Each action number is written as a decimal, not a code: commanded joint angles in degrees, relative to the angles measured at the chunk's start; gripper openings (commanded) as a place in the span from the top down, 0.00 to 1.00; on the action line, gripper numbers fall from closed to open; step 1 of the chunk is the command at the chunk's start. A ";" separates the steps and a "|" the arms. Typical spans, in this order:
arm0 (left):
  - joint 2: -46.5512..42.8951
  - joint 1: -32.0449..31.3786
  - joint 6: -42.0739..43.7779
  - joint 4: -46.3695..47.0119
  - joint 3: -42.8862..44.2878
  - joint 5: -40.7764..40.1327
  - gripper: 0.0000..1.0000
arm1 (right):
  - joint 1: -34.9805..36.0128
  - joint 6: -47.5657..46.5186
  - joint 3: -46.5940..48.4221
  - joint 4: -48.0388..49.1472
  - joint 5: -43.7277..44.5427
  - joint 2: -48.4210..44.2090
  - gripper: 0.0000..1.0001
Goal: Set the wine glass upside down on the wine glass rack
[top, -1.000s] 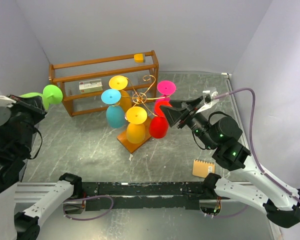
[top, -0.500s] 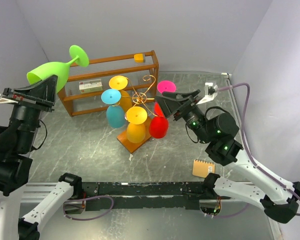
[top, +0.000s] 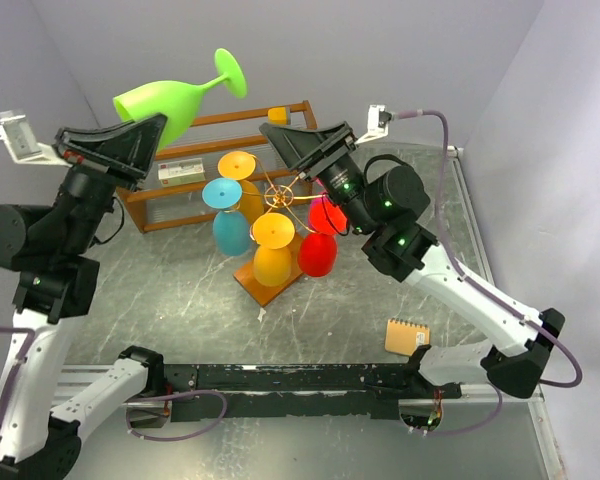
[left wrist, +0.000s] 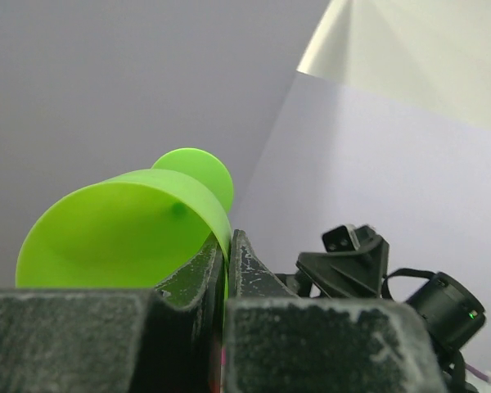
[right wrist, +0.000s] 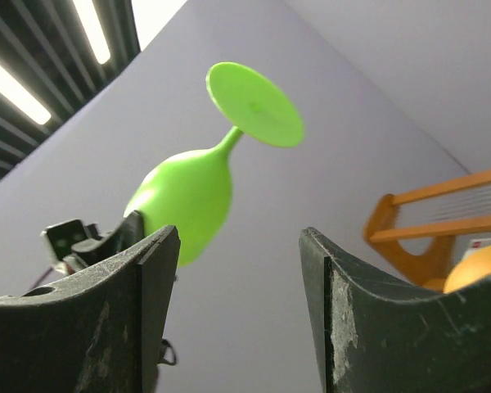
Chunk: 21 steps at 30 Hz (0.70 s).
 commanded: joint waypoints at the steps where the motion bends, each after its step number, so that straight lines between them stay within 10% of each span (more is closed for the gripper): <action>1: 2.80 0.45 -6.38 10.71 -1.26 8.50 0.93 | -0.04 7.57 2.84 2.20 -0.39 2.70 0.38; 21: 6.57 0.45 -13.65 19.82 -5.83 17.43 0.93 | 0.08 22.85 5.13 8.41 12.01 9.74 0.48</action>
